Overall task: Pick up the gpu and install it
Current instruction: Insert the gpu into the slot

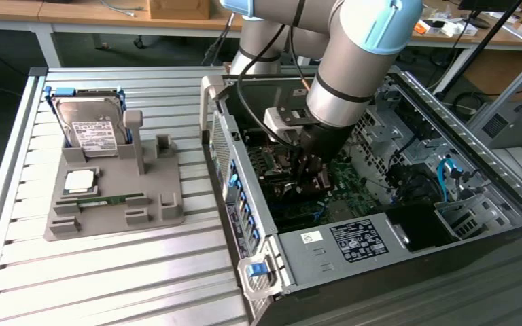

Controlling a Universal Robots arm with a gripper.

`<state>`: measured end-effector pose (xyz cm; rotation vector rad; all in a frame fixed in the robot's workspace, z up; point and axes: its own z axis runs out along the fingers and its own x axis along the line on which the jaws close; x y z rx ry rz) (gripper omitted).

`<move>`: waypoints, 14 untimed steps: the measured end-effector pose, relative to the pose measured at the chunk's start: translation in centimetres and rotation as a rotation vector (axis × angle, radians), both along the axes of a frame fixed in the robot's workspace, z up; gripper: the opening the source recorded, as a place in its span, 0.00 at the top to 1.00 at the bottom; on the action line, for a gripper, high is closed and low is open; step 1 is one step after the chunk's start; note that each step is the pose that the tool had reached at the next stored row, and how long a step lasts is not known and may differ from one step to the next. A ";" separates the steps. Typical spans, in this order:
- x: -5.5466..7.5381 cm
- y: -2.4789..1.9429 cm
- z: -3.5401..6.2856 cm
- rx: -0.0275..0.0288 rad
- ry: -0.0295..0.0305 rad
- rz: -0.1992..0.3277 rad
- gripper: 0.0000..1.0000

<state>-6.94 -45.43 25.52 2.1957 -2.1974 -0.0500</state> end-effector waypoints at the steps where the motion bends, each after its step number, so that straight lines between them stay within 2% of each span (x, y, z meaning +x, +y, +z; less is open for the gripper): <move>1: 0.0 0.00 -0.02 0.0001 -0.0001 0.000 0.73; 14: 0.0 0.00 -0.21 -0.0005 -0.0001 0.000 0.73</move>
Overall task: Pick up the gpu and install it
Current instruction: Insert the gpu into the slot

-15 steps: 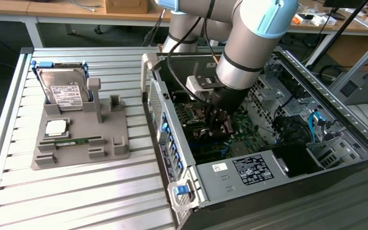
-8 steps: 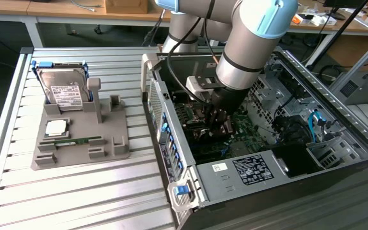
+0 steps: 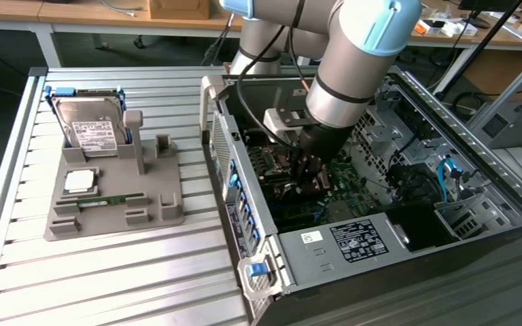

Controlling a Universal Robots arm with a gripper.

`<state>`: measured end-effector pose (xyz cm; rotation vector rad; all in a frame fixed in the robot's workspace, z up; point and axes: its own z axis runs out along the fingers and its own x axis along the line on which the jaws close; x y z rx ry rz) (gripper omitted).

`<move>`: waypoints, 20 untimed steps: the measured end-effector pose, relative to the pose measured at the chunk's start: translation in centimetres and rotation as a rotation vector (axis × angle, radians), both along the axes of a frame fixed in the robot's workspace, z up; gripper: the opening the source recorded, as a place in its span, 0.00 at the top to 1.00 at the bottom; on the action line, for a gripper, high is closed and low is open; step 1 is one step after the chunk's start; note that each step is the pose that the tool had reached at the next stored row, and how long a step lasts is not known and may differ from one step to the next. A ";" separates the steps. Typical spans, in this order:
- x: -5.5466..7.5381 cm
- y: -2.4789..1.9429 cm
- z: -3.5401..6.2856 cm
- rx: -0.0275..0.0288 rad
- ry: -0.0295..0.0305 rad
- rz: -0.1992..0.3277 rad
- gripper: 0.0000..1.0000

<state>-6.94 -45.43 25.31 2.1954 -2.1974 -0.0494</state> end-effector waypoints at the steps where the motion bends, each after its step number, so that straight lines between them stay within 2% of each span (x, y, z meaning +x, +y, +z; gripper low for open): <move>1: 0.0 0.00 -0.02 0.0001 0.0000 0.000 0.73; 9: 0.0 0.00 -0.14 0.0003 -0.0001 0.000 0.73; 10: 0.0 0.03 -0.21 0.0022 -0.0009 0.000 0.72; 11: 0.0 0.01 -0.17 0.0011 -0.0005 0.000 0.72; 12: 0.0 0.01 -0.14 0.0005 -0.0002 0.000 0.66; 14: 0.0 0.00 -0.06 0.0000 0.0000 0.000 0.66; 16: 0.0 0.01 0.36 0.0001 0.0000 0.000 0.66; 20: 0.0 0.34 2.23 0.0003 -0.0002 0.000 0.66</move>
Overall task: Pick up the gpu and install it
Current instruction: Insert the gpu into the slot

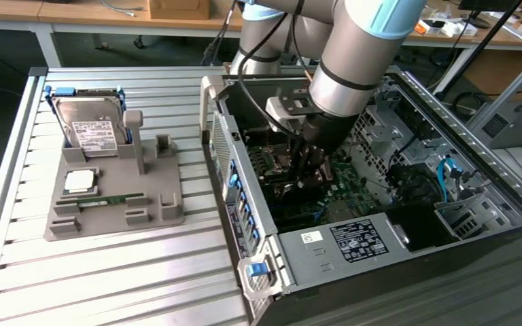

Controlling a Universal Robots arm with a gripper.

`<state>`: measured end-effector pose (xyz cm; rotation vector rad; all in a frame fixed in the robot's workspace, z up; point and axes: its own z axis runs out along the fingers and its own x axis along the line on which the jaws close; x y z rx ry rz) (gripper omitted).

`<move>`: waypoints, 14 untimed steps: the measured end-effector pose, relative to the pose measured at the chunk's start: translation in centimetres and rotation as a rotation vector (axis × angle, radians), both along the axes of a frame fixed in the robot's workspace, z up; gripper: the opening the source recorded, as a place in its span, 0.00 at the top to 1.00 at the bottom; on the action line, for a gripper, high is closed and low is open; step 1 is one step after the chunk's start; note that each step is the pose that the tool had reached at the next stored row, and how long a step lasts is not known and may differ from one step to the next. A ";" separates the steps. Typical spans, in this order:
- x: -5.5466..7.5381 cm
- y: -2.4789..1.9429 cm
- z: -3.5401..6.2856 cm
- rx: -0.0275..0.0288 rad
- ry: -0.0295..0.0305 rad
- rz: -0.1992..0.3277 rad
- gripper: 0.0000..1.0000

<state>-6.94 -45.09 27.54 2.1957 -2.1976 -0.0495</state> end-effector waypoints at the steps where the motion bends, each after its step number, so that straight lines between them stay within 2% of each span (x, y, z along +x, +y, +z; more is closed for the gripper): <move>1: 0.0 0.21 0.59 0.0000 0.0000 0.000 0.66; 2: 0.0 0.37 1.04 0.0000 -0.0001 0.000 0.67; 4: 0.0 0.63 1.74 0.0001 -0.0002 0.000 0.80; 6: 0.0 0.70 1.95 0.0001 -0.0002 0.000 0.90; 7: 0.3 0.70 1.95 0.0002 0.0007 0.000 0.90; 14: 3.6 0.64 1.88 0.0001 0.0300 0.000 0.90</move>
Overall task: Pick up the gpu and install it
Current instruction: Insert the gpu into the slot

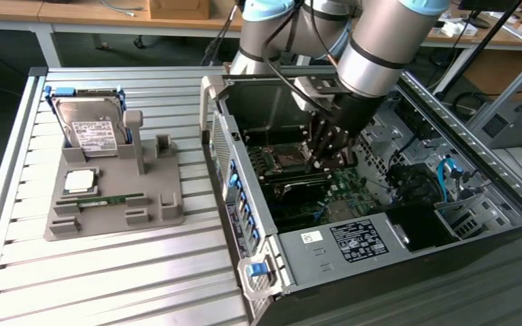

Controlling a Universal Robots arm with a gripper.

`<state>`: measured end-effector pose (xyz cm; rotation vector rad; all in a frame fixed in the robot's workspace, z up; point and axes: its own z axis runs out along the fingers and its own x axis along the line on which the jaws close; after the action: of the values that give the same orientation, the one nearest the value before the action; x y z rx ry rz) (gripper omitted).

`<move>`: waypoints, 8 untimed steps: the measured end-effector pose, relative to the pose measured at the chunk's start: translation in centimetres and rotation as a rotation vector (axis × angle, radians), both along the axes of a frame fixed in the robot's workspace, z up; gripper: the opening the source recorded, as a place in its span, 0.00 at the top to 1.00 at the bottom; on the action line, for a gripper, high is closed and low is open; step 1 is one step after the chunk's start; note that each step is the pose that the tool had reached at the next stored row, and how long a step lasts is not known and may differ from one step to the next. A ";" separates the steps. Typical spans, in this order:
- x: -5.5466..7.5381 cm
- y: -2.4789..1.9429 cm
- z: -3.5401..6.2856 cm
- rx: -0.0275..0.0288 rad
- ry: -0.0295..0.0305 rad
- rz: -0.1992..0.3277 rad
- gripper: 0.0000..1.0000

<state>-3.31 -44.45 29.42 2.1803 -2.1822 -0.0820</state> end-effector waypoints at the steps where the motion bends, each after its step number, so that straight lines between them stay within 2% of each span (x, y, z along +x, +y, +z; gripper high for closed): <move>1: 0.4 -0.01 -0.01 -0.0001 0.0037 0.000 0.90; 3: 1.4 -0.04 -0.03 -0.0005 0.0128 0.000 0.90; 5: 2.5 -0.12 -0.06 0.0000 0.0191 0.000 0.90; 8: 3.0 -0.15 -0.06 0.0003 0.0225 0.000 0.90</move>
<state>-0.28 -44.60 29.36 2.1687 -2.1704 -0.1063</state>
